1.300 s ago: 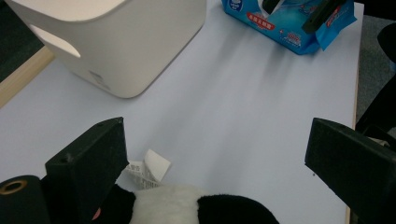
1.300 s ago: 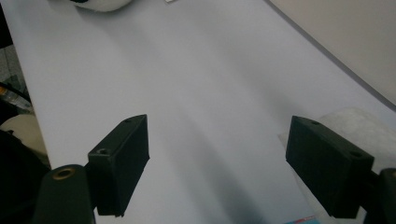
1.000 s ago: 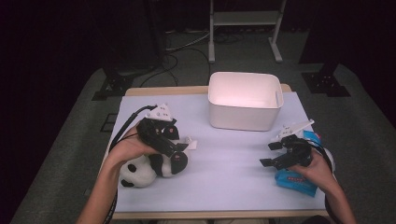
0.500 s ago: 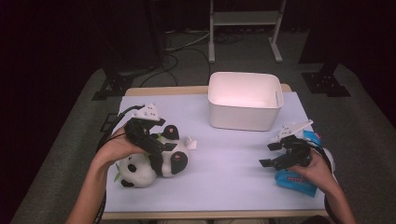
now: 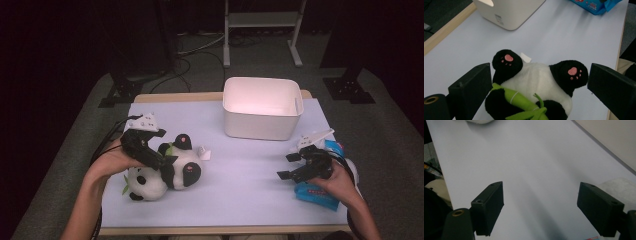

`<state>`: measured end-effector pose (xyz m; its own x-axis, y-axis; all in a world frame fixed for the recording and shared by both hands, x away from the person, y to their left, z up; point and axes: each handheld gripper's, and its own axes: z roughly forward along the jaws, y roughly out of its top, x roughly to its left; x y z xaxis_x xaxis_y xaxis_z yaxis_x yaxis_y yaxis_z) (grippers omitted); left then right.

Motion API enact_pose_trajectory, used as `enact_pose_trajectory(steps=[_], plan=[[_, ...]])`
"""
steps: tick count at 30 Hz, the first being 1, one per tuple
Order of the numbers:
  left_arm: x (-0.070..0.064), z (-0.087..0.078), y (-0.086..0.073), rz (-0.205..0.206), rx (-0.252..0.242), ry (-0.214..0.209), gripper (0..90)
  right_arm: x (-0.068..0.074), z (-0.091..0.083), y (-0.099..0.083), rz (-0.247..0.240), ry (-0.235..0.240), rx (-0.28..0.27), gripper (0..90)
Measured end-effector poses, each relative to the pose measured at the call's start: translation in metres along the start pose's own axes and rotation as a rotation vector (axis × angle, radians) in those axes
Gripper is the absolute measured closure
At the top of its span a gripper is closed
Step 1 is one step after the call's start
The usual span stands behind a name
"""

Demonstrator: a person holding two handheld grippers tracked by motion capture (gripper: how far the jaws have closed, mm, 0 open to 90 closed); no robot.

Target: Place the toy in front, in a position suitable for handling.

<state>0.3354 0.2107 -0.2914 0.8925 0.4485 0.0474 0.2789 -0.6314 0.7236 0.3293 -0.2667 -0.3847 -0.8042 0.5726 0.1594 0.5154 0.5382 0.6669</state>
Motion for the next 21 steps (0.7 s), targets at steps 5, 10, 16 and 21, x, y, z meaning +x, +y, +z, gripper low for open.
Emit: enact_pose_trajectory(steps=[5,10,16,21], plan=[[0.003,-0.006,-0.007,-0.005,0.014,-0.001,4.6,0.001,0.0,0.001,-0.006,0.001,-0.001,20.1],[0.005,-0.01,-0.016,-0.015,0.028,-0.002,4.6,0.002,0.001,0.001,-0.007,0.001,0.004,20.1],[0.008,-0.009,-0.025,-0.034,0.048,-0.002,4.6,0.003,0.001,0.002,-0.009,0.003,0.005,20.1],[0.009,-0.006,-0.032,-0.042,0.07,-0.009,6.1,0.003,0.001,0.002,-0.01,0.004,0.006,20.1]])
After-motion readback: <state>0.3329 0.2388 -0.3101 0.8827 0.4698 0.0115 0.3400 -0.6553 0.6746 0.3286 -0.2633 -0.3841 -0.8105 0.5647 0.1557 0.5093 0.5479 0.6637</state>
